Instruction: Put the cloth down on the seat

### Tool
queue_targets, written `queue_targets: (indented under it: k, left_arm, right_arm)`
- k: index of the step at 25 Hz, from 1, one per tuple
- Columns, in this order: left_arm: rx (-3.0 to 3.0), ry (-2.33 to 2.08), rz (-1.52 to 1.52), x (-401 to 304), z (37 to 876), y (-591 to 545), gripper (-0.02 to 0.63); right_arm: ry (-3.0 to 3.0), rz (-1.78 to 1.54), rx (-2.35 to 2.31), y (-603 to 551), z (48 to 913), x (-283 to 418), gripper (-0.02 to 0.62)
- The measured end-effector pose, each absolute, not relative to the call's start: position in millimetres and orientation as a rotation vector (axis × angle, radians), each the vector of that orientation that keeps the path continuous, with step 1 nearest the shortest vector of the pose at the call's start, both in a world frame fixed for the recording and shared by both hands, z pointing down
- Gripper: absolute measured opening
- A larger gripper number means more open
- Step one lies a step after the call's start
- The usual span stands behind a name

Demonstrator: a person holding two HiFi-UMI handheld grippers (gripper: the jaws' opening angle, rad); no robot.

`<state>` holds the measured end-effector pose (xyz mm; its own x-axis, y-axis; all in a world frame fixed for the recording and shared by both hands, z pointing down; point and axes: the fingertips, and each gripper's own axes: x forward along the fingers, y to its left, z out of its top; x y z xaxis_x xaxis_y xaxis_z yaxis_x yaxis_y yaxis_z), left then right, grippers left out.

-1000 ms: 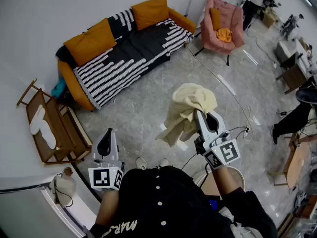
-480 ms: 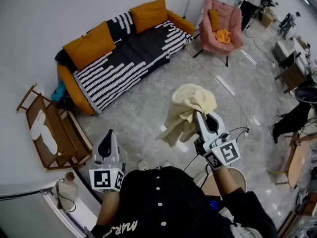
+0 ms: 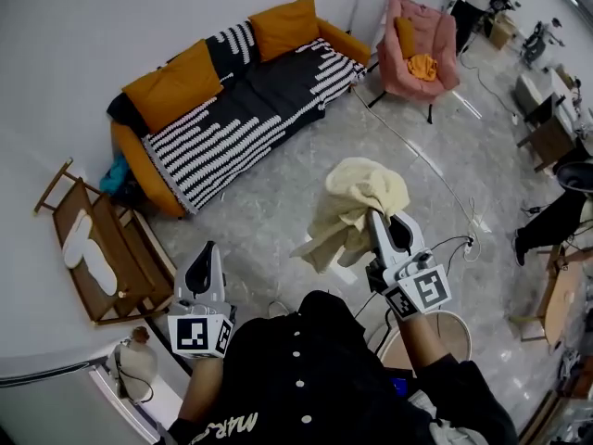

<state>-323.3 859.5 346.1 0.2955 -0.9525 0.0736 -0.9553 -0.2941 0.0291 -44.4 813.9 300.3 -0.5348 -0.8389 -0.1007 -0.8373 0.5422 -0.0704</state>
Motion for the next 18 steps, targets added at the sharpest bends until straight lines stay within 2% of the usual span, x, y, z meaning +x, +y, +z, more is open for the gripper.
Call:
queue_targets:
  k: [18]
  left_arm:
    - [2.475, -1.777, 0.069, -318.6, 356.4, 793.5, 0.000]
  right_arm:
    - [2.620, -0.044, -1.480, 751.1, 304.4, -42.0, 0.058]
